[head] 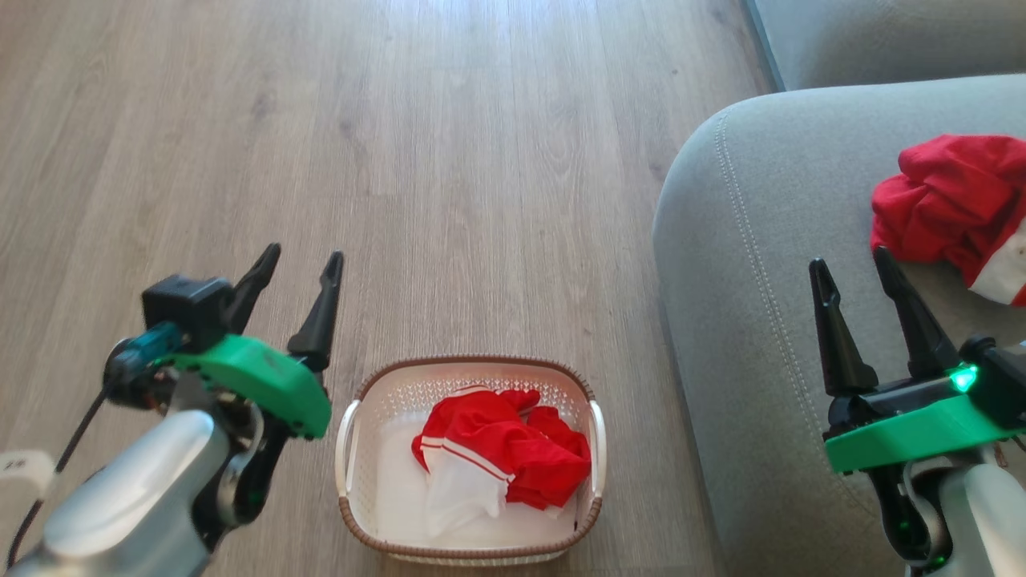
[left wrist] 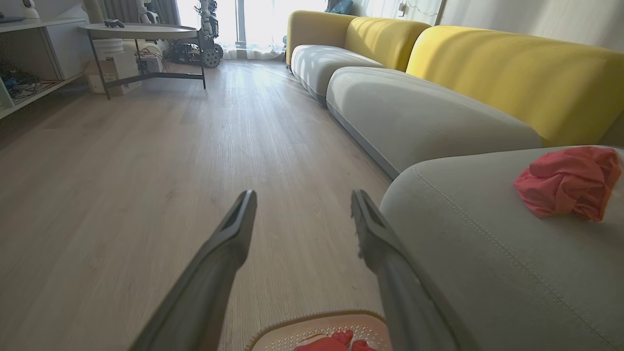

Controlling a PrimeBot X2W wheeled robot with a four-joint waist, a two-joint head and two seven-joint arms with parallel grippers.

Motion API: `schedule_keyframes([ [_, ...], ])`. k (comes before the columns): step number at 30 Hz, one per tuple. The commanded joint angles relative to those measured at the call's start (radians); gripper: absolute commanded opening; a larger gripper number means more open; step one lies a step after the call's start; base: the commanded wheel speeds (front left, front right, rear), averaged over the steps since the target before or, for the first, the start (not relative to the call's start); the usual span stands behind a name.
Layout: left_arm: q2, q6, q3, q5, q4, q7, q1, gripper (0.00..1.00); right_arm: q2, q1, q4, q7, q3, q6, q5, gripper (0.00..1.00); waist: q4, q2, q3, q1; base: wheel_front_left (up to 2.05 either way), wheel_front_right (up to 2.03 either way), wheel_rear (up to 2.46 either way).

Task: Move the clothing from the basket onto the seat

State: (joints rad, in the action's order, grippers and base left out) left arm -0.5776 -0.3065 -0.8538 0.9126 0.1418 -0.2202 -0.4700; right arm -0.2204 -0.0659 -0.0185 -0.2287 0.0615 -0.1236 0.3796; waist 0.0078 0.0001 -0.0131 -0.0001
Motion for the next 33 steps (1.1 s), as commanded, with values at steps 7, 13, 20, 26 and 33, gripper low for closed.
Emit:
schedule_keyframes([
  [7, -0.114, -0.073, 0.126, 0.017, -0.128, -0.026, 0.055, 1.00, -0.012, 0.015, 0.057, 0.005, -0.001, -0.007, 0.000, 1.00, -0.002, -0.0001, 0.011, 0.0001, 0.00, 0.00, 0.00],
  [13, -0.159, -0.116, 0.213, 0.002, -0.188, -0.039, 0.144, 1.00, -0.004, 0.027, 0.072, 0.012, -0.015, -0.007, -0.001, 1.00, -0.009, -0.0001, 0.012, 0.0001, 0.00, 0.00, 0.00],
  [20, -0.165, -0.125, 0.288, -0.064, -0.226, -0.041, 0.230, 1.00, 0.004, 0.035, 0.078, 0.011, -0.021, -0.007, 0.000, 1.00, -0.012, -0.0001, 0.004, 0.0001, 0.00, 0.00, 0.00],
  [26, -0.137, -0.119, 0.343, -0.122, -0.245, -0.041, 0.294, 1.00, 0.008, 0.035, 0.077, 0.008, -0.029, -0.007, -0.001, 1.00, -0.012, -0.0001, 0.001, 0.0001, 0.00, 0.00, 0.00],
  [33, -0.095, -0.104, 0.385, -0.160, -0.250, -0.041, 0.327, 1.00, 0.010, 0.035, 0.080, 0.007, -0.033, -0.007, -0.003, 1.00, -0.013, -0.0001, -0.004, 0.0001, 0.00, 0.00, 0.00],
])
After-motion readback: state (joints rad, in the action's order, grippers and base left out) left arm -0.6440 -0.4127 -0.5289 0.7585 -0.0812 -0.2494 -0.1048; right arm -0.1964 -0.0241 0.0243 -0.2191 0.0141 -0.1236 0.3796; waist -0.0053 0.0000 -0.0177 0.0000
